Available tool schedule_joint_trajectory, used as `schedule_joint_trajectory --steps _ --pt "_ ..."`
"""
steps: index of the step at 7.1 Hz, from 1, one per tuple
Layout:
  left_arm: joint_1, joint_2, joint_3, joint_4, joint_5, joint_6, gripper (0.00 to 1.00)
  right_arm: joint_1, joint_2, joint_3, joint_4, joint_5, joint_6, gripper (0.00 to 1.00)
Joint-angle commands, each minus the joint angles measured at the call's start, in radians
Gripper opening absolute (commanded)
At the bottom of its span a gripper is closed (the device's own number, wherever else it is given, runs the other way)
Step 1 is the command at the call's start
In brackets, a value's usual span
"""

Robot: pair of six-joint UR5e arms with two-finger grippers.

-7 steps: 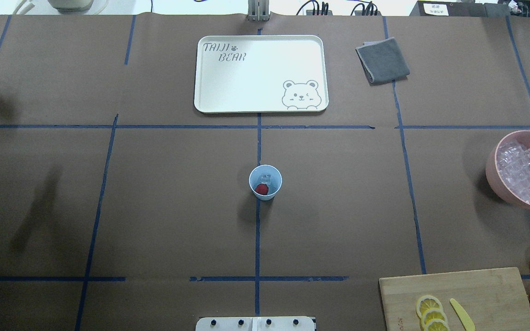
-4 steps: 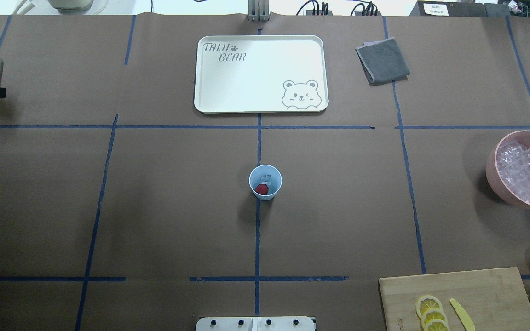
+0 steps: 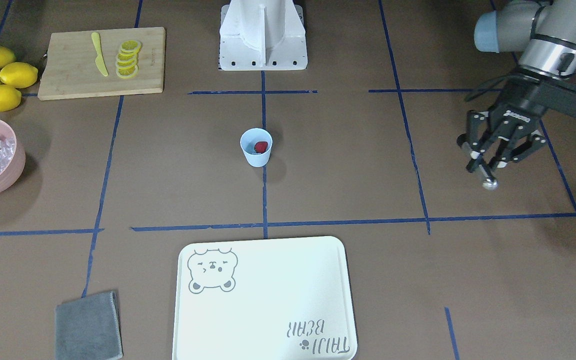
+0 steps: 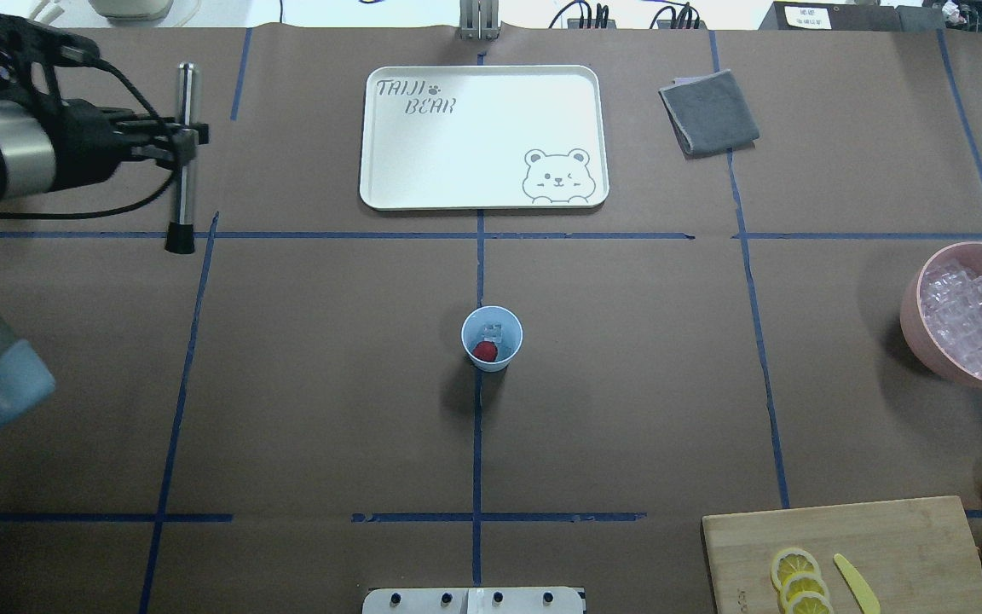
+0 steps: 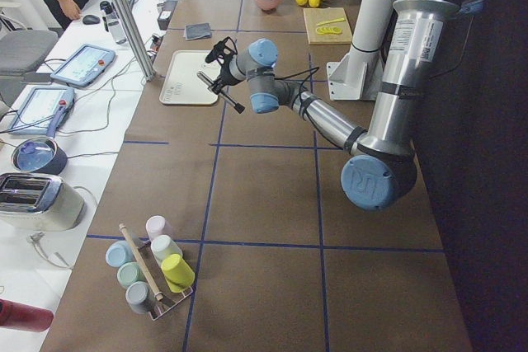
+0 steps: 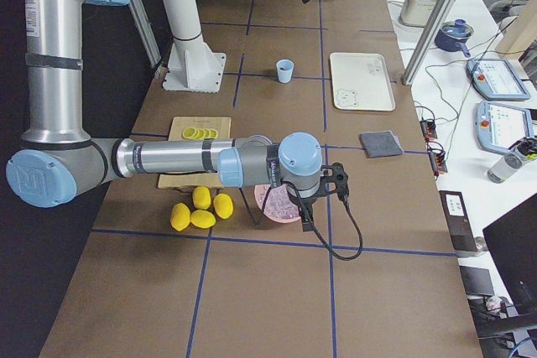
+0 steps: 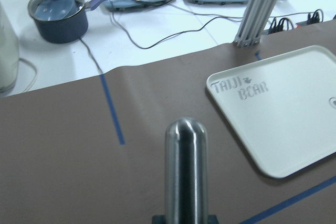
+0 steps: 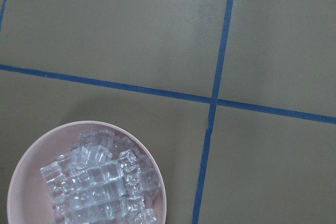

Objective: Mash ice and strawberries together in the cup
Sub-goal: 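Lift the muddler upright with the left gripper and carry it toward the cup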

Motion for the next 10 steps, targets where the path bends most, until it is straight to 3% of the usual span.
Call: schedule_joint_trajectory --steps 1,4,6,9,10 --pt "0.197 -0.072 -0.022 -0.103 0.348 -0.055 0.0 -0.002 0.004 -0.004 -0.002 -0.001 0.001 0.99" --pt "0.35 -0.075 -0.026 -0.369 0.558 -0.053 0.0 -0.002 0.005 0.002 -0.002 0.0 0.001 1.0" --pt "0.49 -0.087 -0.012 -0.426 0.731 -0.021 0.0 -0.002 0.007 0.005 -0.002 0.0 0.001 1.0" --pt "0.516 -0.191 0.028 -0.445 0.8 0.163 0.0 -0.002 0.013 0.008 0.0 -0.001 0.001 1.0" --pt "0.516 -0.223 0.089 -0.461 0.802 0.209 0.0 -0.005 0.013 0.007 -0.002 -0.001 0.001 1.0"
